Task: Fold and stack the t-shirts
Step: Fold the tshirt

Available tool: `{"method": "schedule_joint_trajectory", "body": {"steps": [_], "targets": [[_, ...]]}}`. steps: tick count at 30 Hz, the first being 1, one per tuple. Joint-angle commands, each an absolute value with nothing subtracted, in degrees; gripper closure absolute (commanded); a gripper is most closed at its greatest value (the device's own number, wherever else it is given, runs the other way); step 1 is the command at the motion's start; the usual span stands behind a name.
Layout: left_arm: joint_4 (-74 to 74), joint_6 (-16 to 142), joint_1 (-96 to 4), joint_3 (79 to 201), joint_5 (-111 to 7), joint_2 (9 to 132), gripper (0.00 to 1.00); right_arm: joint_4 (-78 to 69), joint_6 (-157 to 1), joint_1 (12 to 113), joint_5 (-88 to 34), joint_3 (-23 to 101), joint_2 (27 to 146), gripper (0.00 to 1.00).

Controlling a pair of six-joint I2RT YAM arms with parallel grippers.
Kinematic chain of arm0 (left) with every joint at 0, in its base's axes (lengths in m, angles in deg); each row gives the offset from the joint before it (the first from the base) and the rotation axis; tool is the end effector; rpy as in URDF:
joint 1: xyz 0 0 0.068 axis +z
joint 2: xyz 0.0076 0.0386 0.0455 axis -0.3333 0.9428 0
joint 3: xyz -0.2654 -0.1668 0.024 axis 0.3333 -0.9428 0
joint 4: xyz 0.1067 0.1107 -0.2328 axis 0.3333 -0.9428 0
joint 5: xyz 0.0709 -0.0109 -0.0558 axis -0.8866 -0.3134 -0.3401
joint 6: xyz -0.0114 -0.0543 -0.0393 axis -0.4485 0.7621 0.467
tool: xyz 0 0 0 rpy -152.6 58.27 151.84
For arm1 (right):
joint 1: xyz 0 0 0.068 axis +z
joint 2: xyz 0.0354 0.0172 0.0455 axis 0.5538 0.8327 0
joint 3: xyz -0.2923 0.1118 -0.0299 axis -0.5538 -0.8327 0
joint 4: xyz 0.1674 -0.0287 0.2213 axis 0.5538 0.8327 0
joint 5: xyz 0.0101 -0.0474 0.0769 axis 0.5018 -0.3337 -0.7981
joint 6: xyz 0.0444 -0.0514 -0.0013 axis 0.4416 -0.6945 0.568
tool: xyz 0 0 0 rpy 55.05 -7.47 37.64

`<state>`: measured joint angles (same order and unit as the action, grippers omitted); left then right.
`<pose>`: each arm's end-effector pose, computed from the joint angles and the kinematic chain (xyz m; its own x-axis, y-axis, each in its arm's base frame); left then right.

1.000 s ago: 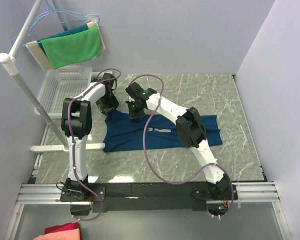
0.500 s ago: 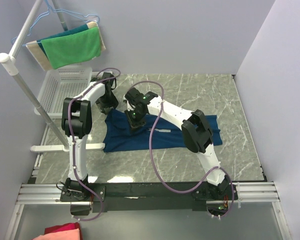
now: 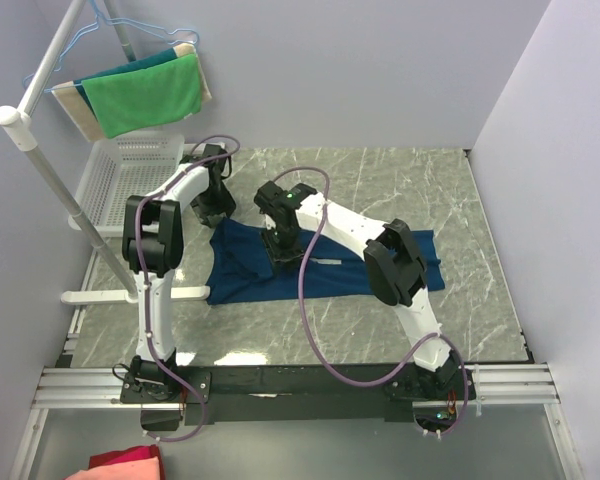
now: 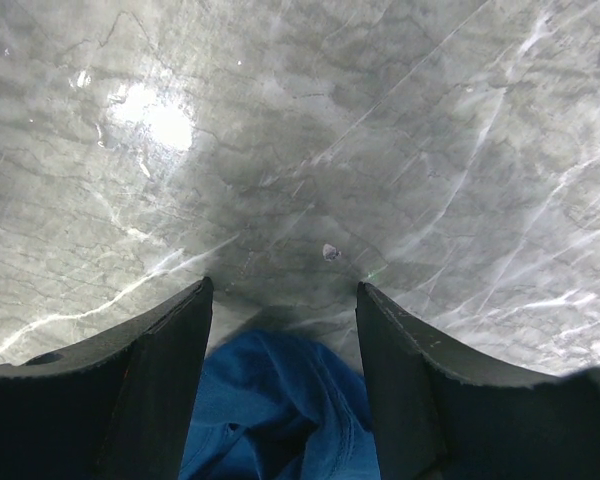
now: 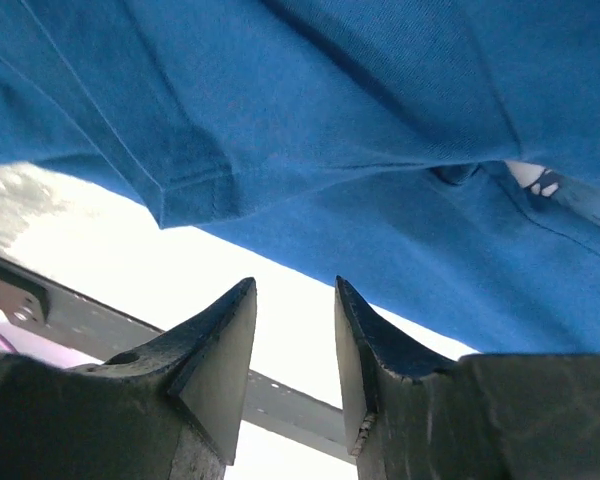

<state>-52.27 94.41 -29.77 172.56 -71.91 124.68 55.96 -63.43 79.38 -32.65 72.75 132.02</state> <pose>0.5064 -0.0808 0.1744 -0.7774 -0.5364 -0.3286 -0.5563 0.8301 -0.0389 0.3384 0.3653 0.2155 -0.9031 -0.4154 -0.1090 -0.4288 0.8582 0.2824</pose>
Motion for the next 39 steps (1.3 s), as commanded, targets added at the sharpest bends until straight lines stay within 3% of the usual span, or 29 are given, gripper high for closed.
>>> {"method": "schedule_joint_trajectory", "body": {"steps": [1,9,18,29,39], "targets": [[-49.60,94.74,-29.05,169.64,-71.66,121.03,0.35,55.32,-59.47,78.98,-29.00,79.21,131.52,0.56],[-51.09,93.68,-29.14,167.53,-68.32,113.21,0.33,57.43,-58.93,78.45,-32.07,93.53,140.49,0.56],[-52.24,92.72,-29.84,165.33,-62.52,106.61,0.33,53.65,-56.56,76.26,-33.65,87.14,143.66,0.57],[-53.12,91.83,-36.08,161.28,-59.70,111.25,0.34,53.48,-53.93,73.09,-34.79,87.22,147.18,0.58],[-55.84,93.41,-36.26,170.41,-64.00,122.59,0.32,50.94,-52.43,69.31,-37.78,87.40,147.88,0.59]]}}
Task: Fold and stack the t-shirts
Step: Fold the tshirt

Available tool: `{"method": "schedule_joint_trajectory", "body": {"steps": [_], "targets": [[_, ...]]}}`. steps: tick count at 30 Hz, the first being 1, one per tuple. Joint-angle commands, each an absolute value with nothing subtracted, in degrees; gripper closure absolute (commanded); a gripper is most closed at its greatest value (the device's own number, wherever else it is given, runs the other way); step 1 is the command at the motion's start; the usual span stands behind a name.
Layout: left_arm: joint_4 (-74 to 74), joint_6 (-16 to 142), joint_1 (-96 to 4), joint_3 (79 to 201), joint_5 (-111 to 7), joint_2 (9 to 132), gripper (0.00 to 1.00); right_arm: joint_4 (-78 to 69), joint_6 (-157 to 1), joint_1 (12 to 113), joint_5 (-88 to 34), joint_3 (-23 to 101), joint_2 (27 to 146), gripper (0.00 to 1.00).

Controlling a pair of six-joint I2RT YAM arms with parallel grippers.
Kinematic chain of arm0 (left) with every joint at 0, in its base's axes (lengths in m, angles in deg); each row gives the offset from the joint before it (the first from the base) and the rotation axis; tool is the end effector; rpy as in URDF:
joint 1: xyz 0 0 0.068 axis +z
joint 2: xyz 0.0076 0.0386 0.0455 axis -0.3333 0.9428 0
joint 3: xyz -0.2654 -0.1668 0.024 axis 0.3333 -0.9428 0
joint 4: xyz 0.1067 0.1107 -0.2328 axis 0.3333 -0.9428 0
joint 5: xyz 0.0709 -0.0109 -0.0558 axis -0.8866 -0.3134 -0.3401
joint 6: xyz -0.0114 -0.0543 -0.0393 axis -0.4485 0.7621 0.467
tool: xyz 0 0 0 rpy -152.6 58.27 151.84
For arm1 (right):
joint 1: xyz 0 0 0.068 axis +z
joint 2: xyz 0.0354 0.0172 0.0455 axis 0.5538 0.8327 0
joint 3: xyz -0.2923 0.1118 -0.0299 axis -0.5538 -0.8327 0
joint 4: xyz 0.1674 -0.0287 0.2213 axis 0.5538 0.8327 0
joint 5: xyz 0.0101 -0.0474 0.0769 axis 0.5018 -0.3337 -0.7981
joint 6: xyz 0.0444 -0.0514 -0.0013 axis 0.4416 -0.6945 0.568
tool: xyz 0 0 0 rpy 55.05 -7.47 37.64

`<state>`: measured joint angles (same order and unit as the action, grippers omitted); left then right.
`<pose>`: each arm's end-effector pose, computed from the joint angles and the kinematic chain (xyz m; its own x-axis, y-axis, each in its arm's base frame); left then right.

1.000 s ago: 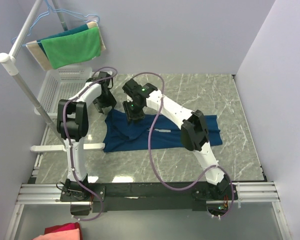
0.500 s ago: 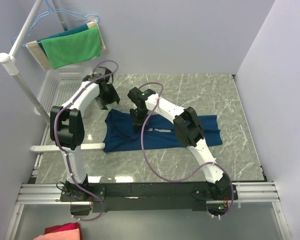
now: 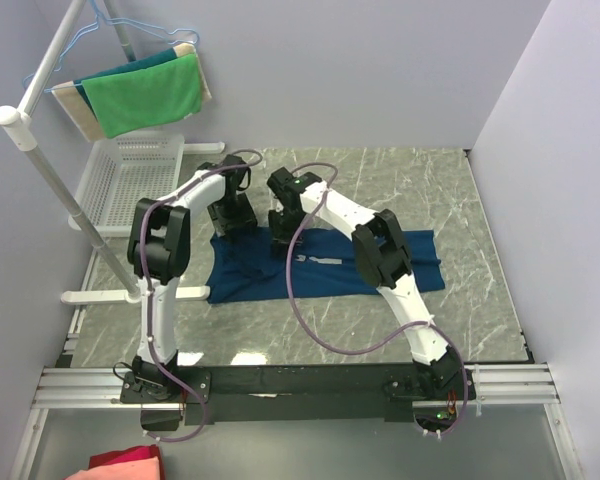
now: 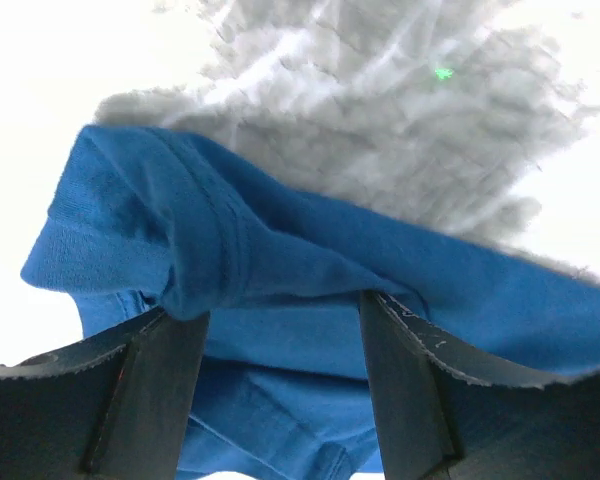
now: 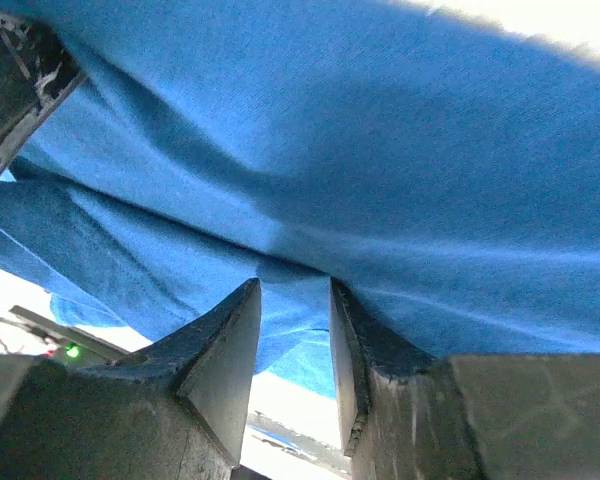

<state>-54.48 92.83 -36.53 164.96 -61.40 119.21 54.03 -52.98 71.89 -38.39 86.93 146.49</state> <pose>0.4571 -0.1391 0.1786 -0.8955 -0.4159 -0.1586 -0.4021 0.9087 -0.1126 0.4261 0.3587 0.1631 -0.9893 -0.1424 -0.0309 -0.1431 0.9094 0.3904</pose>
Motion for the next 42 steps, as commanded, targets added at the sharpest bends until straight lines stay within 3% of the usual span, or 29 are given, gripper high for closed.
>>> {"method": "schedule_joint_trajectory", "body": {"steps": [1,16,34,42], "targets": [[-55.84,93.68,-36.26,170.95,-64.35,123.65,0.32,50.32,-52.34,68.96,-38.39,87.22,147.71,0.59],[-54.70,93.94,-33.62,194.68,-67.61,144.14,0.33,46.09,-53.75,67.73,-41.03,90.29,140.50,0.58],[-48.90,90.95,-32.65,166.84,-65.76,121.74,0.33,43.46,-54.54,67.99,-41.29,88.54,139.97,0.58],[-46.97,90.95,-32.65,163.57,-65.85,113.73,0.31,46.00,-56.73,69.75,-39.63,91.52,141.72,0.57]]}}
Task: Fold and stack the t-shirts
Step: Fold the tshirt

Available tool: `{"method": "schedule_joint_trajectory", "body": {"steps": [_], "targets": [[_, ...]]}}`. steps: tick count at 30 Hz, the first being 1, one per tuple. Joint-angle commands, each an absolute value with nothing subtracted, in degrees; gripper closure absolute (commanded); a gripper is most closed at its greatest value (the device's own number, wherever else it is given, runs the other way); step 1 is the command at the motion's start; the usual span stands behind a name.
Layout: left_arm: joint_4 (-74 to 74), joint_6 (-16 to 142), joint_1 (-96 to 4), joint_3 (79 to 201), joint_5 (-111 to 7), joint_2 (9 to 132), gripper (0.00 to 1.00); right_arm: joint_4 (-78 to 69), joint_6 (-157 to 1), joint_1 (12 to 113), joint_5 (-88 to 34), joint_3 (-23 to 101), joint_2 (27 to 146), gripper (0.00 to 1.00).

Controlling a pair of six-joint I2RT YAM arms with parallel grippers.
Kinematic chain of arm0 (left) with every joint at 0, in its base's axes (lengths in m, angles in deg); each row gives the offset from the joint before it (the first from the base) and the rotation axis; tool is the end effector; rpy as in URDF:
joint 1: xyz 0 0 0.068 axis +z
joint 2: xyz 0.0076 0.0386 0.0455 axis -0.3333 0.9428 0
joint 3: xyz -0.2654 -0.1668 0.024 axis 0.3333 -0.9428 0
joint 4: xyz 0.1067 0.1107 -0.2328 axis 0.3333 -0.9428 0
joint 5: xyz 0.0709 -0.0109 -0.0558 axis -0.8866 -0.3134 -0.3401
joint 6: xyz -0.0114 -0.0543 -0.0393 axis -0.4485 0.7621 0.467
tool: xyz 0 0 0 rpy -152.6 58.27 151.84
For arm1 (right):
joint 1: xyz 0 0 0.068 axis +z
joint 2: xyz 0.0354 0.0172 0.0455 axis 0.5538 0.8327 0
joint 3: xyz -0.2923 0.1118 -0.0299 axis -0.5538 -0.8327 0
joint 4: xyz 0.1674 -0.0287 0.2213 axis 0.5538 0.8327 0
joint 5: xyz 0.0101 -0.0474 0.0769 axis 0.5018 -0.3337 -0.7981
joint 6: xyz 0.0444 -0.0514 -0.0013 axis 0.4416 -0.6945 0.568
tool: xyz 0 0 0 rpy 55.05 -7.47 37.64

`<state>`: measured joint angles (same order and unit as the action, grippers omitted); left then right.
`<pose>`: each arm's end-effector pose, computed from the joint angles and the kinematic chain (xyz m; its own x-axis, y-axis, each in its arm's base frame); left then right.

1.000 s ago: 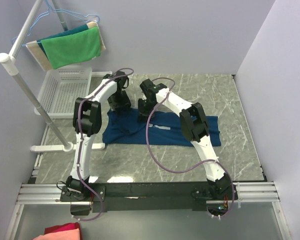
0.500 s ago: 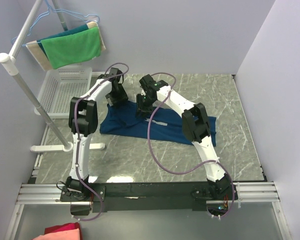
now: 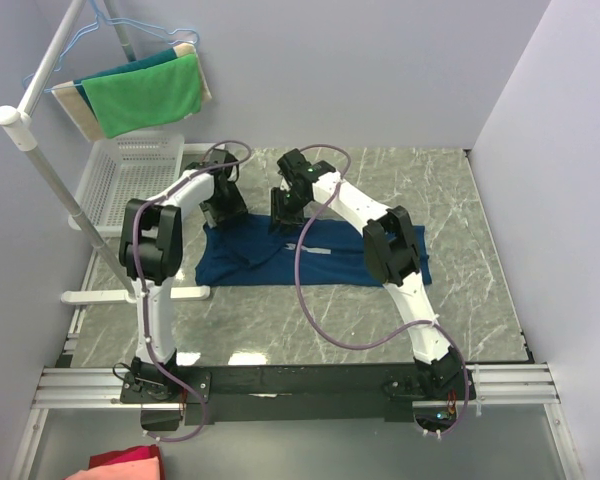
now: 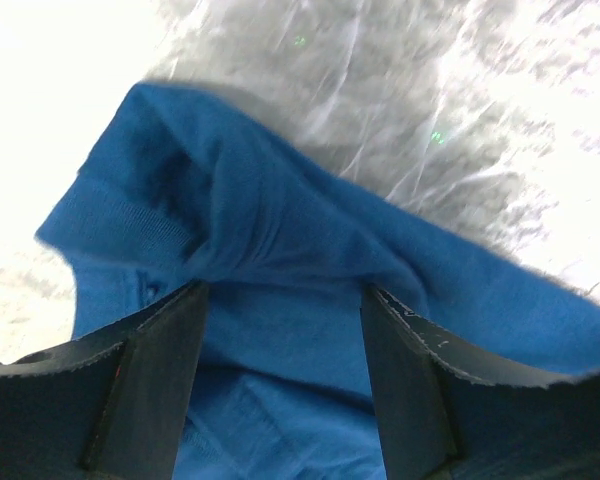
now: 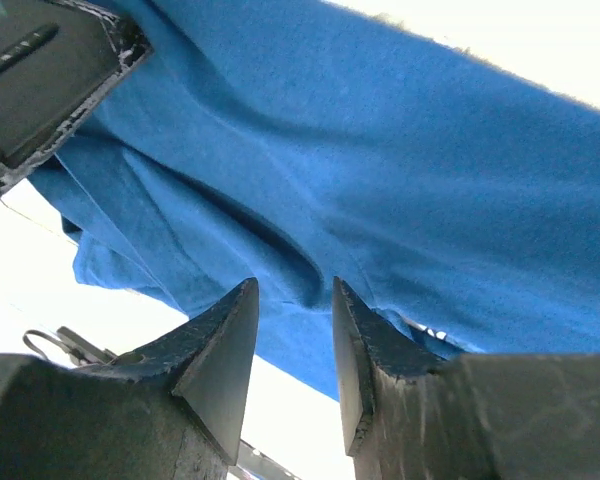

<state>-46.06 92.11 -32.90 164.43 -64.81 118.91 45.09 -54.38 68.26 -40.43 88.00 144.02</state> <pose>0.4813 -0.1105 0.1834 -0.8306 -0.4688 -0.3006 -0.4412 0.8833 -0.1583 0.4615 0.3426 0.1996 -0.9724 -0.0944 -0.2134 -0.1916 0.8451 0.4991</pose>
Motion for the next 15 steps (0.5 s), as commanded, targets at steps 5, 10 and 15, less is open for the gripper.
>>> {"method": "schedule_joint_trajectory", "body": {"steps": [5,10,15], "targets": [[-46.00,91.57,-32.65,164.53,-65.76,110.56,0.30,49.86,-59.28,72.29,-35.33,94.60,143.13,0.56],[-48.19,92.53,-32.65,167.16,-68.13,109.86,0.29,51.10,-61.66,75.72,-32.07,94.87,142.52,0.53],[-52.85,93.33,-31.69,168.84,-69.37,110.82,0.28,51.80,-63.32,79.93,-30.58,95.48,143.57,0.52]]}}
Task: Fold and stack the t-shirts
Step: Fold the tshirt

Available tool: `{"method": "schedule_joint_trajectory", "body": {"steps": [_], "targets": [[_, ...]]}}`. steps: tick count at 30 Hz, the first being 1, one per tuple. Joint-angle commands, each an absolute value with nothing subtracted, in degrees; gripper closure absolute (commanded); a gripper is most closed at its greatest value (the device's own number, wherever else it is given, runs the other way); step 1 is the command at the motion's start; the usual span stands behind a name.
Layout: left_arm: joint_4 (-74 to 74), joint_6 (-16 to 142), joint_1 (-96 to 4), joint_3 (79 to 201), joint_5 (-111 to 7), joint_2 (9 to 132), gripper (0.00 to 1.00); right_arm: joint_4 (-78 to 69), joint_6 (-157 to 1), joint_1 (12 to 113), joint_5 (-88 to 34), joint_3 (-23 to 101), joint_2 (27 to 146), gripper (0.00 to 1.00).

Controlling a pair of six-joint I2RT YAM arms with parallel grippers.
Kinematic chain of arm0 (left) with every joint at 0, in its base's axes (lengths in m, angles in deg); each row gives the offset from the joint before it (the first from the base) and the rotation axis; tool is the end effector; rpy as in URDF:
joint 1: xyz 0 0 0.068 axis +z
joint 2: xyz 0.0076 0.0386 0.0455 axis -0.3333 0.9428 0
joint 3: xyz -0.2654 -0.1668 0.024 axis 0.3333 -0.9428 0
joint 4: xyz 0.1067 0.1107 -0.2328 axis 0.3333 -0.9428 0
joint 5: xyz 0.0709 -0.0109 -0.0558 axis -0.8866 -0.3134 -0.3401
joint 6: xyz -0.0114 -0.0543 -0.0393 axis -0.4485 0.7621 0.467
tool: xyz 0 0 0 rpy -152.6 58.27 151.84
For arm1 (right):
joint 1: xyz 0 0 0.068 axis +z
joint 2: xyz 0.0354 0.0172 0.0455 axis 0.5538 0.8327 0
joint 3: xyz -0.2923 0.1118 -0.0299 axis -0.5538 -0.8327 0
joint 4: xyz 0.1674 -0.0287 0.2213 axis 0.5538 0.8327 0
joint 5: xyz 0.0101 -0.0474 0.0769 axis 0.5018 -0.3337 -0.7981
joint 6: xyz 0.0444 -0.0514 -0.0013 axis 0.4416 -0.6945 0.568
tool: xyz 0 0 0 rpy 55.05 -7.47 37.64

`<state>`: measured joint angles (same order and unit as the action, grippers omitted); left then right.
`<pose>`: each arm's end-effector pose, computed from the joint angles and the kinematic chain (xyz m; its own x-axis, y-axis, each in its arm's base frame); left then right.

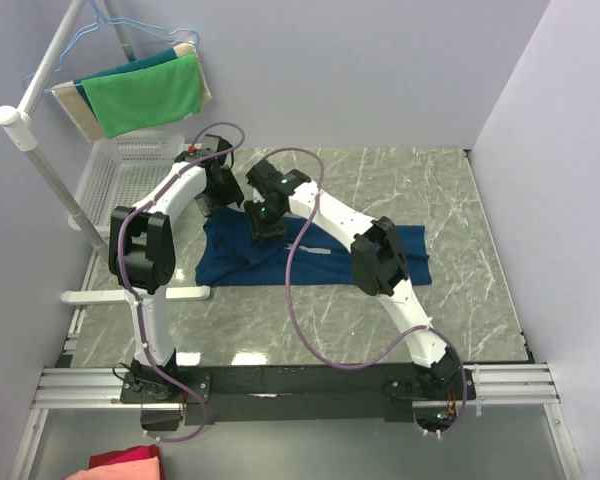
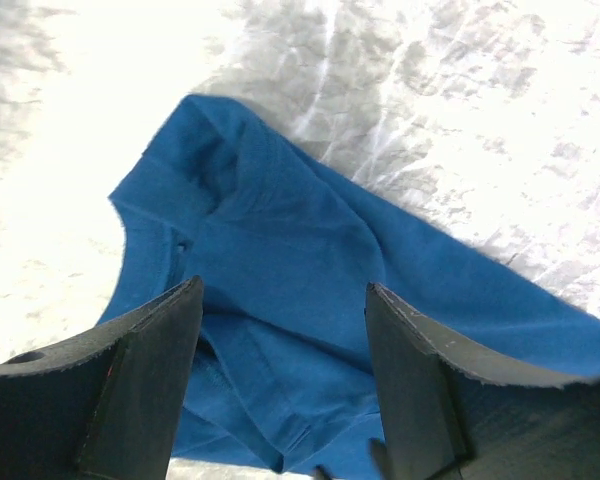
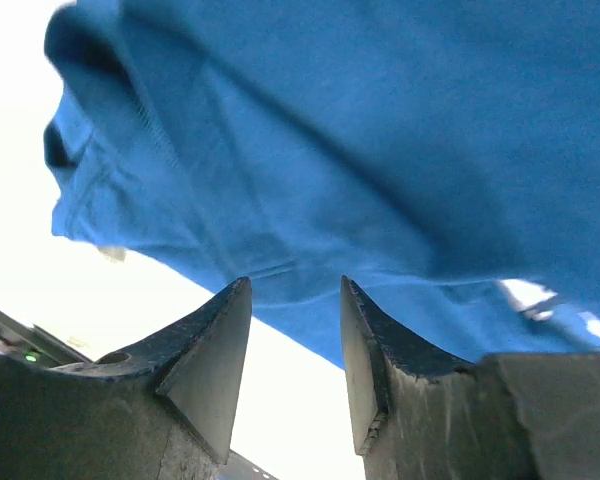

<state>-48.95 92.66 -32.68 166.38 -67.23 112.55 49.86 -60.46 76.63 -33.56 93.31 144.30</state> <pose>0.4710 -0.1037 0.2439 -0.7821 -0.4875 -0.3883 -0.4486 0.8728 -0.1923 0.4123 0.4027 0.2207 -0.9039 -0.2932 -0.3115 -0.4016 0.8326 0.3814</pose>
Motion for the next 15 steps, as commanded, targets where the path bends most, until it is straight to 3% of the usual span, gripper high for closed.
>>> {"method": "schedule_joint_trajectory", "body": {"steps": [1,11,15], "targets": [[-52.85,93.41,-31.34,167.89,-67.45,110.91,0.28,51.98,-63.59,80.55,-28.92,95.66,144.09,0.52],[-50.57,93.06,-27.47,161.20,-61.55,110.47,0.30,51.90,-63.15,83.64,-22.94,95.48,146.12,0.51],[-49.87,92.71,-26.41,160.14,-60.67,110.21,0.30,50.41,-62.62,83.64,-13.73,93.21,146.91,0.52]]}}
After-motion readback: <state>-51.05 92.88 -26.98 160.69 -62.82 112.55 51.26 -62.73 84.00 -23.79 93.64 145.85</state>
